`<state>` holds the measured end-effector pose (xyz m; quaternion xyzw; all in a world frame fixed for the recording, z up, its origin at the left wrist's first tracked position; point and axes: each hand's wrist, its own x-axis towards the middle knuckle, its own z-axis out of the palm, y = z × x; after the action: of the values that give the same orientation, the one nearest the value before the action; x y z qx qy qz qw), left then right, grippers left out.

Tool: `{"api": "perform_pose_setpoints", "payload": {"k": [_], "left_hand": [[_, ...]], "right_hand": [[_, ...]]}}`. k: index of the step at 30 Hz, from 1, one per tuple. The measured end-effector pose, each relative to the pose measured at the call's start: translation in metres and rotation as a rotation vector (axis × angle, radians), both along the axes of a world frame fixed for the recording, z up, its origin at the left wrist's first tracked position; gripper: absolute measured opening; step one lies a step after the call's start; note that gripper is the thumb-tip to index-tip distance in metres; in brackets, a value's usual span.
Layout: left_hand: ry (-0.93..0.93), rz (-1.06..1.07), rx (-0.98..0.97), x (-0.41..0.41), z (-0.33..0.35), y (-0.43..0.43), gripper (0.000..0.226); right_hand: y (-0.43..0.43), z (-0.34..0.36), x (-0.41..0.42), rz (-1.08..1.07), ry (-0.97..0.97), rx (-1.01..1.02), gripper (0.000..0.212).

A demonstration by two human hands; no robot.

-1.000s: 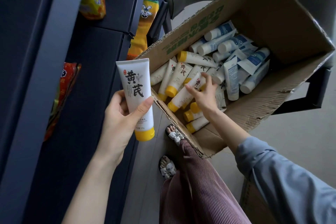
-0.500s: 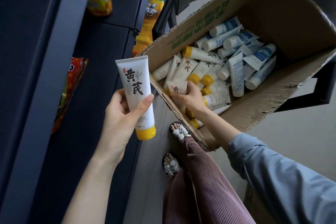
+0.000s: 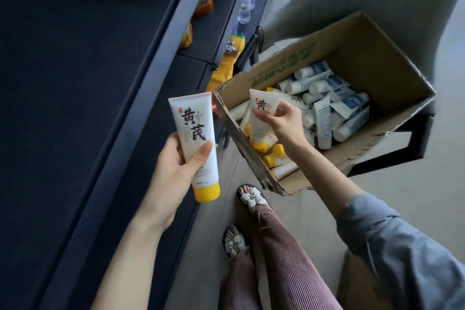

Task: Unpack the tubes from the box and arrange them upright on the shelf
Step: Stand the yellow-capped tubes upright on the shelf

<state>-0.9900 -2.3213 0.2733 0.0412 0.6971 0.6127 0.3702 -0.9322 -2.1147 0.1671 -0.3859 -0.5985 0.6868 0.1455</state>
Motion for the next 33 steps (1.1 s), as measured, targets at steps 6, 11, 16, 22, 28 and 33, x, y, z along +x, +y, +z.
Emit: {"api": "perform_pose_setpoints", "payload": {"k": [6,11,16,22,28,33], "left_hand": [[0.149,0.014,0.077,0.012,0.067,-0.028,0.040],[0.390,0.079,0.104,0.020,0.128,-0.057,0.036],[0.554,0.147,0.047,0.033,0.179,-0.098,0.032],[0.727,0.228,-0.024,0.062,0.234,-0.147,0.036],[0.826,0.458,-0.005,0.100,0.284,-0.180,0.036],[0.879,0.648,0.029,0.132,0.312,-0.189,0.032]], "right_hand": [[-0.020,0.107,-0.005,0.139,0.195,0.041,0.021],[-0.047,0.199,-0.006,0.325,0.291,0.157,0.020],[-0.077,0.278,-0.003,0.514,0.378,0.286,0.023],[-0.113,0.338,-0.004,0.655,0.493,0.329,0.021],[-0.140,0.373,-0.009,0.874,0.545,0.351,0.022],[-0.157,0.404,-0.010,1.035,0.621,0.342,0.025]]}}
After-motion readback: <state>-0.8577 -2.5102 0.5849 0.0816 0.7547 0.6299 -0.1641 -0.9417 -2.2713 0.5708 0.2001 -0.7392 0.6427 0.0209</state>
